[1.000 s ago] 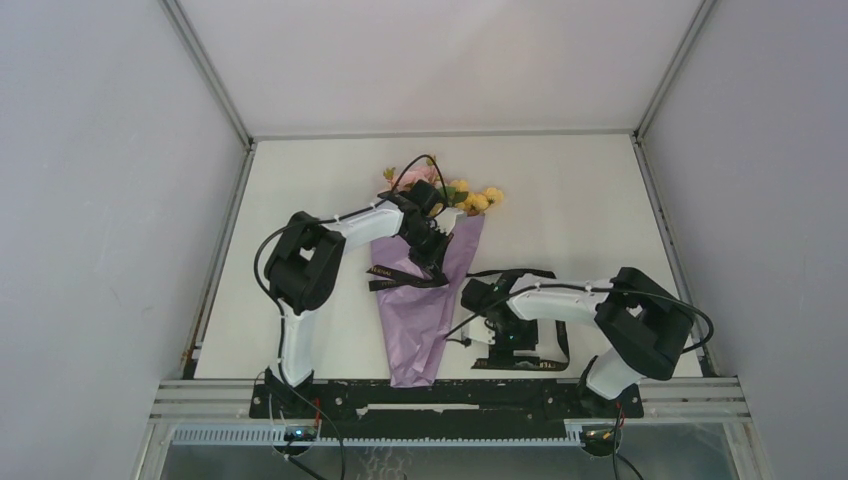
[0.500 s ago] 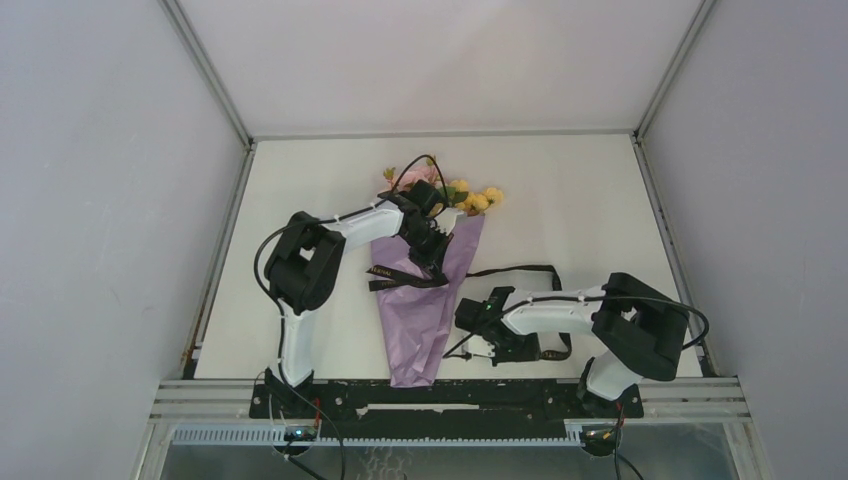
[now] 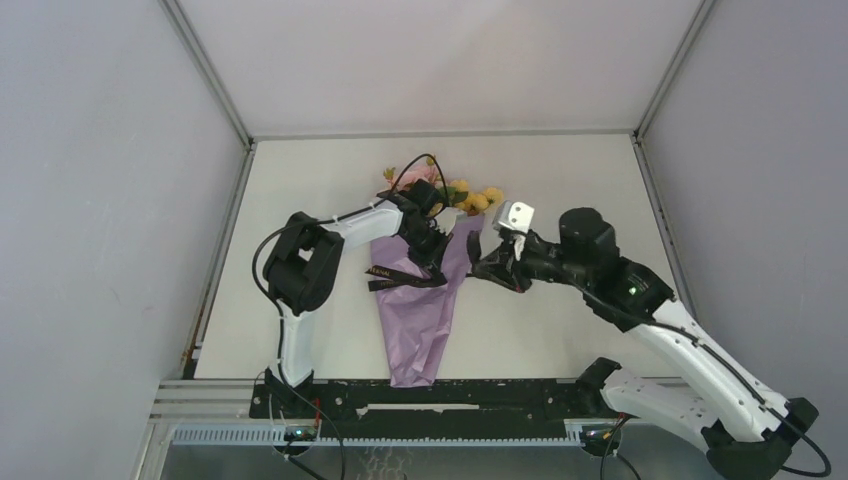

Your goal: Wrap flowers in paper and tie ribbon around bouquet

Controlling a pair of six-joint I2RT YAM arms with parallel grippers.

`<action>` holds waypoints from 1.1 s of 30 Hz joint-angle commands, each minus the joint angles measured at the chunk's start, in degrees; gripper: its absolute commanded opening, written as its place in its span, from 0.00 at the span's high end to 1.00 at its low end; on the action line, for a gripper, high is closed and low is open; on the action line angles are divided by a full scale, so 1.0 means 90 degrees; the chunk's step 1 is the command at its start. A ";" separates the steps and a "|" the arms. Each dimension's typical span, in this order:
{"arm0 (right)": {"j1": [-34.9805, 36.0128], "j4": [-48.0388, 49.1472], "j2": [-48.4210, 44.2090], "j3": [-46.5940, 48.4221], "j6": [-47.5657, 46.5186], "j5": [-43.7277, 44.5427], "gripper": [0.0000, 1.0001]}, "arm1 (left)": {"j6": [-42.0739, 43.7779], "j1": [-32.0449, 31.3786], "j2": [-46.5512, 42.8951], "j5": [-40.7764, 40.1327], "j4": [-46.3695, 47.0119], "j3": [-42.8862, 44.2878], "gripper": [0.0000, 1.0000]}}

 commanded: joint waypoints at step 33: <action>-0.0363 0.9503 0.5455 -0.1629 0.4372 -0.1176 1.00 | 0.2481 0.1412 -0.3046 -0.1329 -0.0977 -0.1138 1.00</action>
